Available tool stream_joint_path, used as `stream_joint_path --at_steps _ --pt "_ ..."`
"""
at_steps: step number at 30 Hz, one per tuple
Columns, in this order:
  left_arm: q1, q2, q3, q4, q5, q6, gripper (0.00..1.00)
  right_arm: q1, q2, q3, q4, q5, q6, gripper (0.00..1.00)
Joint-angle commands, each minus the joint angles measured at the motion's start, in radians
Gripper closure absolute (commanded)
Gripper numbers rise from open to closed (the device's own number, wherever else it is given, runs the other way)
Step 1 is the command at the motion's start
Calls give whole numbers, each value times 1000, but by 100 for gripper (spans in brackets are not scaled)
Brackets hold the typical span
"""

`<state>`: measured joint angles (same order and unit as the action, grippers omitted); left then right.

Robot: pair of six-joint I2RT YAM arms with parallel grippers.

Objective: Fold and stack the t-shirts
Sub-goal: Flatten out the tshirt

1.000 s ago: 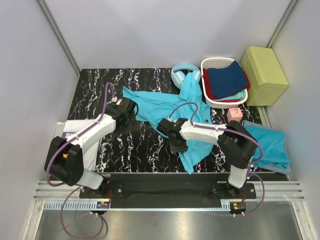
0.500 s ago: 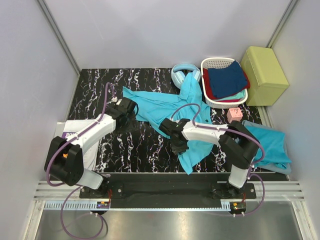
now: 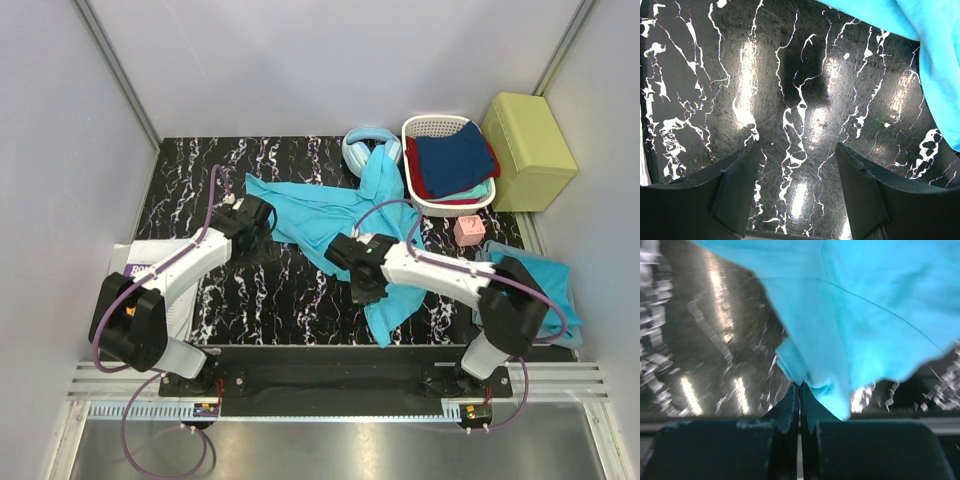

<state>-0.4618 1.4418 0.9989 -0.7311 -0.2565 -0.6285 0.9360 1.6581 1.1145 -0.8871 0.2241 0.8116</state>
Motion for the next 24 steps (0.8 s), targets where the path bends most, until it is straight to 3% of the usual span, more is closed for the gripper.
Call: stream_joint_path --at_steps 1,6,9,19,24 --pt "-5 9 20 25 20 9 34 35 -187 260 -211 205 60 100" --pt "-9 29 29 27 19 7 34 34 -232 560 -334 349 28 100" --pt "-14 38 37 25 20 6 34 35 -199 652 -388 385 1 100" --pt "-5 92 101 13 -42 -14 33 34 -270 591 -409 420 24 100" --pt "75 206 208 15 -38 -31 33 34 -287 594 -458 431 40 100"
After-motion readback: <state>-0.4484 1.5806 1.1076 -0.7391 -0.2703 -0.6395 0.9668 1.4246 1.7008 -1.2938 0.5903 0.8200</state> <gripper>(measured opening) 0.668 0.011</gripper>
